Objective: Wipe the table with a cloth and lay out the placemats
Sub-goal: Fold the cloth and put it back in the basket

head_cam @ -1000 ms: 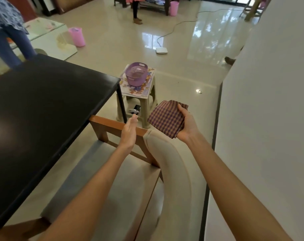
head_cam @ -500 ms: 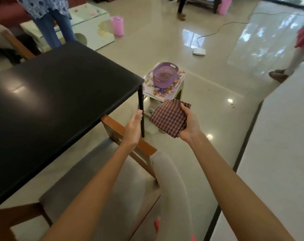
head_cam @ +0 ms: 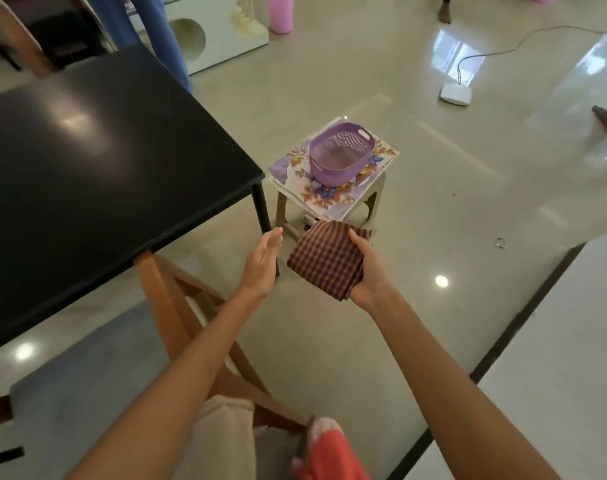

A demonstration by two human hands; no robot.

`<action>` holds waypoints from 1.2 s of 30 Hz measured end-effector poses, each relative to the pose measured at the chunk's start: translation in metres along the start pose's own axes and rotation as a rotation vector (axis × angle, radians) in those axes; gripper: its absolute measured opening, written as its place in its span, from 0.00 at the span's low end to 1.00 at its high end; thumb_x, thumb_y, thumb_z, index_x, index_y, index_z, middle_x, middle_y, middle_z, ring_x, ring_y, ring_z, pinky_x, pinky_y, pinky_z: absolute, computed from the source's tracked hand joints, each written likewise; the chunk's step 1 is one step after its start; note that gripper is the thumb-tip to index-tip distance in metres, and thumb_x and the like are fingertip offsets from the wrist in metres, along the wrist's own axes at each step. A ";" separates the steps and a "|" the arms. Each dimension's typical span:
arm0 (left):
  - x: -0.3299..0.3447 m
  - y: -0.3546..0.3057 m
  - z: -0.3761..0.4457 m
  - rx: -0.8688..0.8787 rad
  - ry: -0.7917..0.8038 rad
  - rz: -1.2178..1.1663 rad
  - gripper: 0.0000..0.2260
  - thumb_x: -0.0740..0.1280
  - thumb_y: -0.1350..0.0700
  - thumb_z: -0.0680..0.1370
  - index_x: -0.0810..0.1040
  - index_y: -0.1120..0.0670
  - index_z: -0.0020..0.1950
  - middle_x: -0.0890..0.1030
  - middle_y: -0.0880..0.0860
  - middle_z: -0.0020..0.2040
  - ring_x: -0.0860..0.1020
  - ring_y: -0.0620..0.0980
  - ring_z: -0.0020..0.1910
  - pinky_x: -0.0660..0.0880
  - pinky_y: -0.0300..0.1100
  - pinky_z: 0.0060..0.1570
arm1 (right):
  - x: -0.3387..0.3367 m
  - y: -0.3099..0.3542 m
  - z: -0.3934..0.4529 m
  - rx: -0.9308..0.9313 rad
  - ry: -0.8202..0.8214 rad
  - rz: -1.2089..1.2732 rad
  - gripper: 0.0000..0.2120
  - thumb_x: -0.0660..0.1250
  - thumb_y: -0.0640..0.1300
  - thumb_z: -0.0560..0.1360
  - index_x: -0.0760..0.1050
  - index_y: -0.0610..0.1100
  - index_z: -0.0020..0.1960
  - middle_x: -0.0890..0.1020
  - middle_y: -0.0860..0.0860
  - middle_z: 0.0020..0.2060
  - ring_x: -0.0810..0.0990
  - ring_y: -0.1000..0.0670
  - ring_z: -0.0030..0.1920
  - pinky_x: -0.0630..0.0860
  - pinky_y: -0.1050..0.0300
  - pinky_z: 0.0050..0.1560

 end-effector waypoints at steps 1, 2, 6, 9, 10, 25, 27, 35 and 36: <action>0.005 -0.005 0.006 0.002 -0.005 -0.003 0.30 0.49 0.36 0.77 0.64 0.50 0.74 0.68 0.52 0.73 0.66 0.49 0.72 0.60 0.41 0.64 | -0.003 0.006 0.003 0.004 0.000 0.004 0.20 0.69 0.52 0.75 0.75 0.45 0.63 0.82 0.43 0.57 0.81 0.39 0.57 0.75 0.37 0.60; 0.010 -0.010 0.011 0.004 -0.007 -0.005 0.32 0.49 0.35 0.75 0.64 0.50 0.74 0.68 0.53 0.73 0.66 0.50 0.72 0.60 0.41 0.64 | -0.005 0.011 0.007 0.005 0.004 0.015 0.20 0.69 0.52 0.75 0.75 0.45 0.63 0.82 0.43 0.57 0.81 0.39 0.57 0.75 0.36 0.60; 0.030 -0.023 0.025 0.004 -0.016 0.006 0.35 0.49 0.34 0.74 0.64 0.52 0.75 0.69 0.53 0.73 0.66 0.50 0.72 0.60 0.41 0.64 | -0.011 0.035 0.021 0.016 0.013 0.004 0.19 0.69 0.52 0.75 0.76 0.43 0.62 0.82 0.42 0.56 0.81 0.39 0.57 0.74 0.36 0.61; 0.043 -0.032 0.032 0.014 -0.005 -0.001 0.33 0.49 0.34 0.75 0.65 0.51 0.74 0.69 0.53 0.72 0.66 0.50 0.72 0.60 0.40 0.64 | -0.011 0.054 0.029 0.017 0.033 0.003 0.18 0.69 0.51 0.75 0.76 0.44 0.62 0.82 0.43 0.57 0.80 0.39 0.57 0.73 0.34 0.61; 0.047 -0.035 0.035 0.017 -0.009 -0.006 0.34 0.49 0.34 0.74 0.65 0.51 0.74 0.69 0.53 0.72 0.66 0.50 0.72 0.60 0.39 0.64 | -0.011 0.063 0.031 0.015 0.037 0.001 0.18 0.69 0.51 0.75 0.76 0.44 0.62 0.82 0.43 0.56 0.80 0.39 0.57 0.73 0.34 0.61; 0.121 -0.094 0.194 -0.018 -0.220 -0.154 0.22 0.51 0.44 0.83 0.67 0.55 0.72 0.74 0.51 0.66 0.72 0.45 0.63 0.66 0.34 0.59 | -0.004 0.234 0.152 0.108 0.112 -0.149 0.18 0.65 0.51 0.77 0.76 0.45 0.64 0.83 0.44 0.56 0.81 0.40 0.57 0.76 0.37 0.57; 0.136 -0.110 0.215 -0.023 -0.223 -0.180 0.26 0.52 0.40 0.81 0.68 0.54 0.72 0.74 0.50 0.66 0.73 0.47 0.62 0.69 0.38 0.61 | 0.003 0.256 0.171 0.133 0.157 -0.184 0.20 0.64 0.53 0.78 0.75 0.45 0.66 0.83 0.43 0.57 0.81 0.40 0.57 0.77 0.38 0.55; 0.138 -0.155 0.298 -0.049 -0.353 -0.167 0.28 0.49 0.40 0.81 0.65 0.55 0.74 0.69 0.55 0.72 0.67 0.52 0.71 0.62 0.47 0.70 | 0.053 0.333 0.241 0.227 0.286 -0.375 0.22 0.63 0.57 0.78 0.76 0.43 0.64 0.81 0.41 0.58 0.81 0.38 0.57 0.79 0.39 0.49; 0.135 -0.157 0.310 -0.053 -0.388 -0.187 0.27 0.49 0.40 0.81 0.65 0.56 0.74 0.70 0.55 0.71 0.67 0.52 0.71 0.62 0.47 0.71 | 0.062 0.342 0.252 0.245 0.317 -0.418 0.22 0.63 0.57 0.78 0.76 0.44 0.64 0.81 0.41 0.59 0.80 0.38 0.58 0.79 0.37 0.51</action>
Point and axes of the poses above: each hand's wrist, its own z-axis towards the middle knuckle, its own x-axis out of the palm, y = z × x, the point moved 10 cm from there along z, towards the middle knuckle
